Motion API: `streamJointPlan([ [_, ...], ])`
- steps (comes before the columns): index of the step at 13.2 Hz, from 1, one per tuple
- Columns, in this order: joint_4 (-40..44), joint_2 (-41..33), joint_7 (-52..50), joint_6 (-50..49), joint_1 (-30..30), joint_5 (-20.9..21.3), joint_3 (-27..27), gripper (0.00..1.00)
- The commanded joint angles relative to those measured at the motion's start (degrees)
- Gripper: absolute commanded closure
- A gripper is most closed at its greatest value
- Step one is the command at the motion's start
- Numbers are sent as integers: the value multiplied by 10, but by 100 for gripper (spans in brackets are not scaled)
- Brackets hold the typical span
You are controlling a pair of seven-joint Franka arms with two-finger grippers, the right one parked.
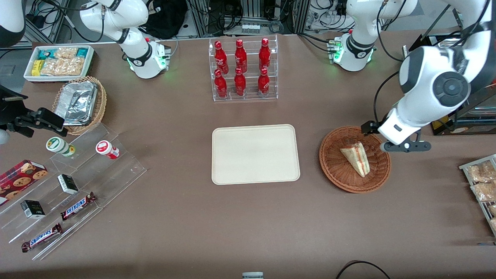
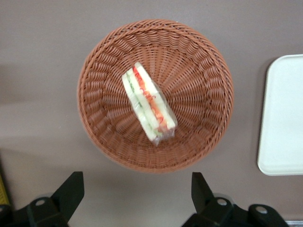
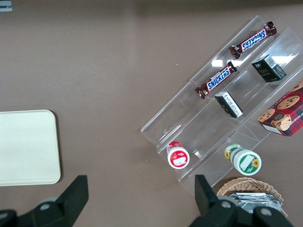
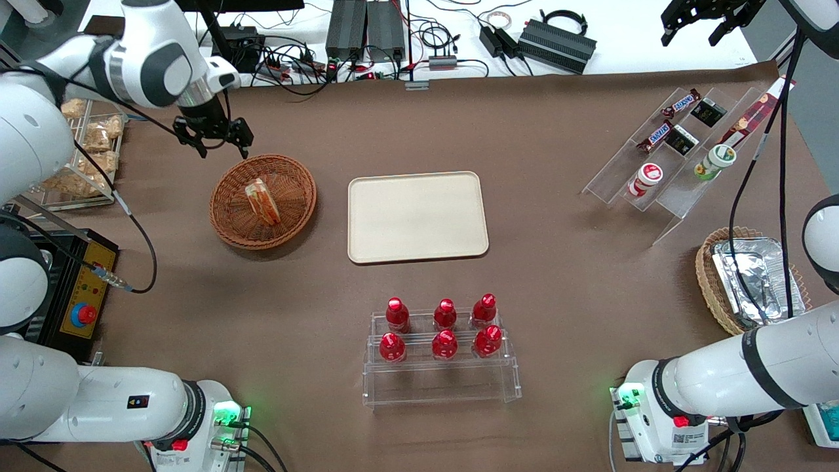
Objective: Place sandwich from basket to tray
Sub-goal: 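Move the left gripper over the sandwich in the wicker basket and lower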
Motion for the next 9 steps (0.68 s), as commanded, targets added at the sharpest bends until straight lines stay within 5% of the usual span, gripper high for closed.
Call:
streamJointPlan([
  [1, -75, -14, -32, 92, 1, 7, -4, 0],
  [9, -105, 53, -309, 217, -12, 7, -4, 0],
])
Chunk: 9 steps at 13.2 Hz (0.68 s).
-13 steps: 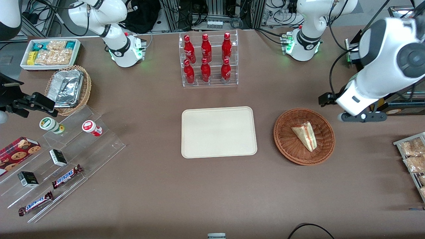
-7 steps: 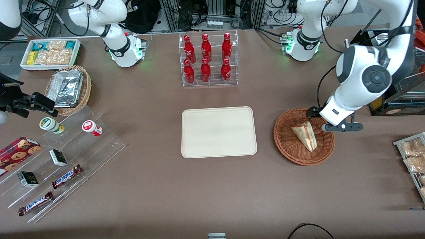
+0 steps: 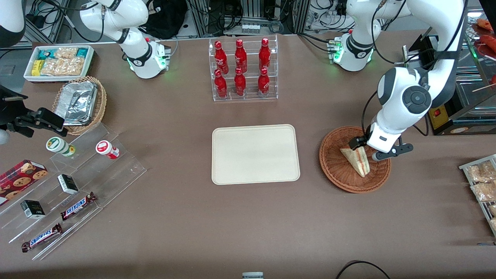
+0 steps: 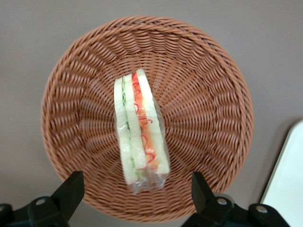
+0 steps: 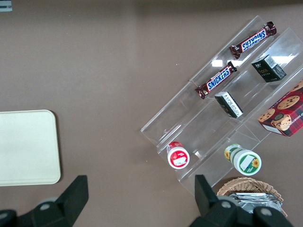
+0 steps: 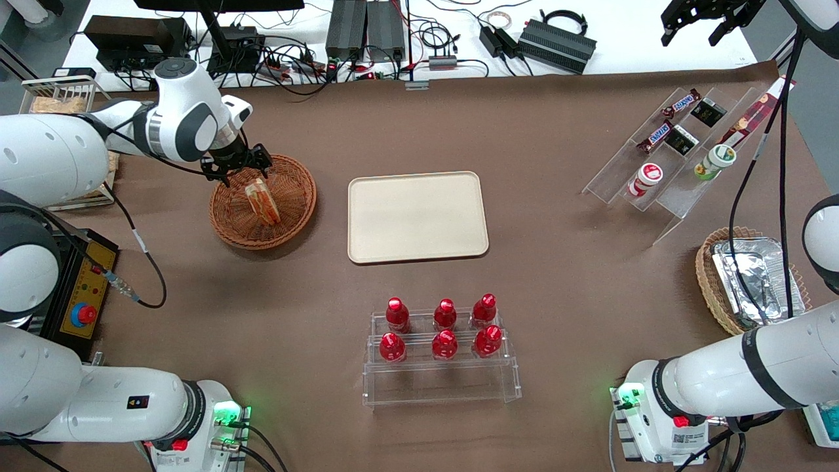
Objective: Place sandwich from basket to tray
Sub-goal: 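Close the left gripper on the wrapped sandwich's upright edge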
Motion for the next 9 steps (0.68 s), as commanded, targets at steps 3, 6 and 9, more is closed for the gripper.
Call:
streamJointPlan([
  [3, 2, 36, -133, 25, -5, 7, -1, 0],
  [6, 3, 56, -135, 26, 0, 3, 0, 0],
  [9, 3, 80, -164, 55, 0, 1, 1, 16],
])
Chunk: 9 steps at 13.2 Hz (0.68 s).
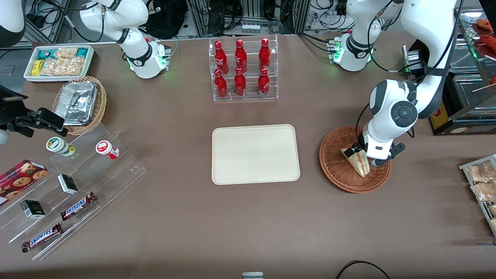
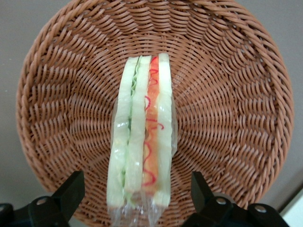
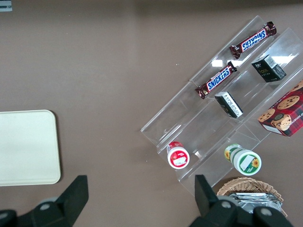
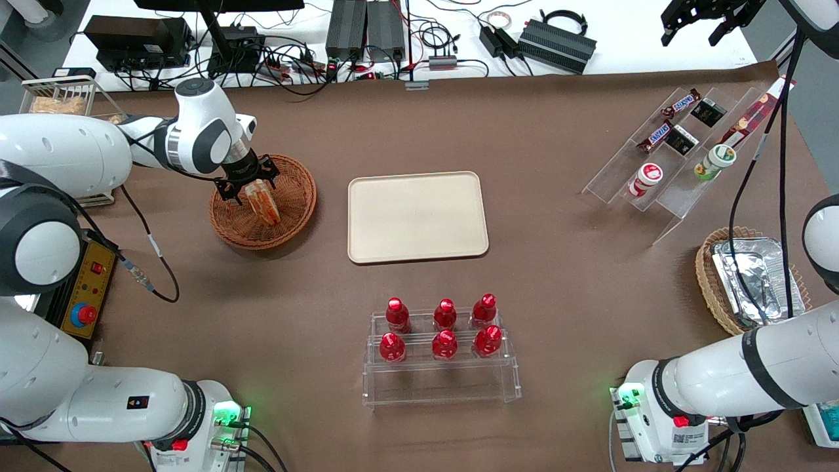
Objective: Place sandwich from basket to tray
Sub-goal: 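Close the left gripper on the wrapped sandwich's upright edge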
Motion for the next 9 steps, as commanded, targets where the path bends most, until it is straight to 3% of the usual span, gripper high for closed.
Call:
streamJointPlan([
  [1, 5, 22, -48, 29, 0, 1, 0, 53],
  [2, 6, 22, -51, 28, 0, 1, 0, 80],
  [3, 7, 20, -48, 27, 0, 3, 0, 87],
  [6, 28, -1, -36, -21, -4, 8, 0, 91],
  [9, 166, 5, -8, -238, -17, 8, -13, 91],
])
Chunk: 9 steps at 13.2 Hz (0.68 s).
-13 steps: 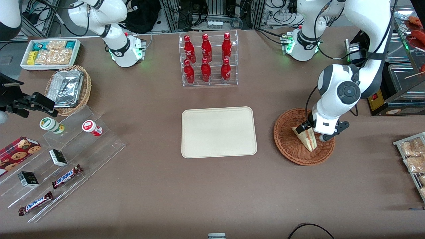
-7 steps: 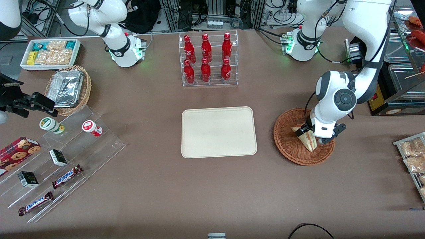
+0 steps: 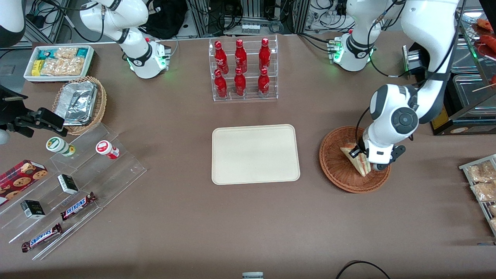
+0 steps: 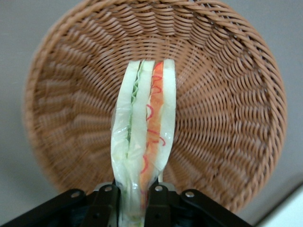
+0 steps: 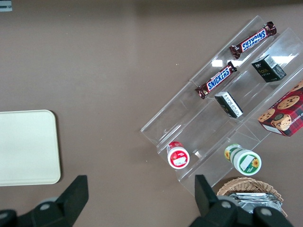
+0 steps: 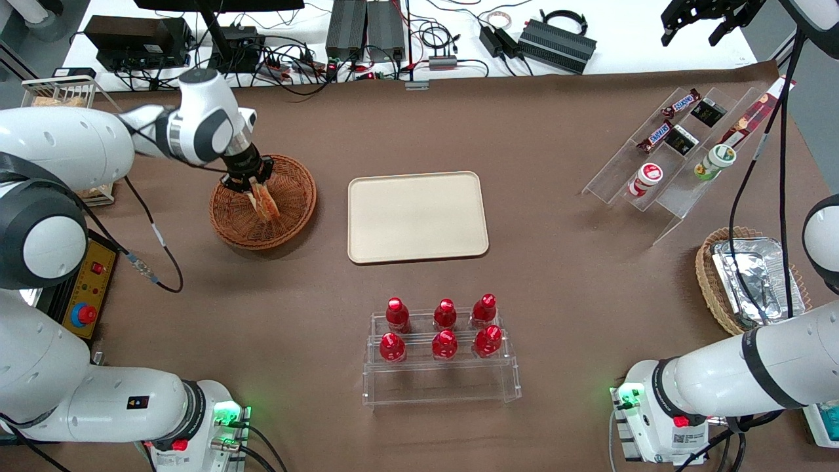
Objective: Place sandwich from basket to tray
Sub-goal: 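Lift the sandwich and carry it with the left gripper over the cream tray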
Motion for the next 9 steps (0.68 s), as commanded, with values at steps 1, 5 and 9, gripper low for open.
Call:
streamJointPlan([
  [1, 116, 2, 50, -146, -22, 7, -11, 91],
  [5, 156, 34, 86, -163, -96, 0, -13, 91],
  [9, 230, 103, 75, -160, -170, -22, -15, 91],
])
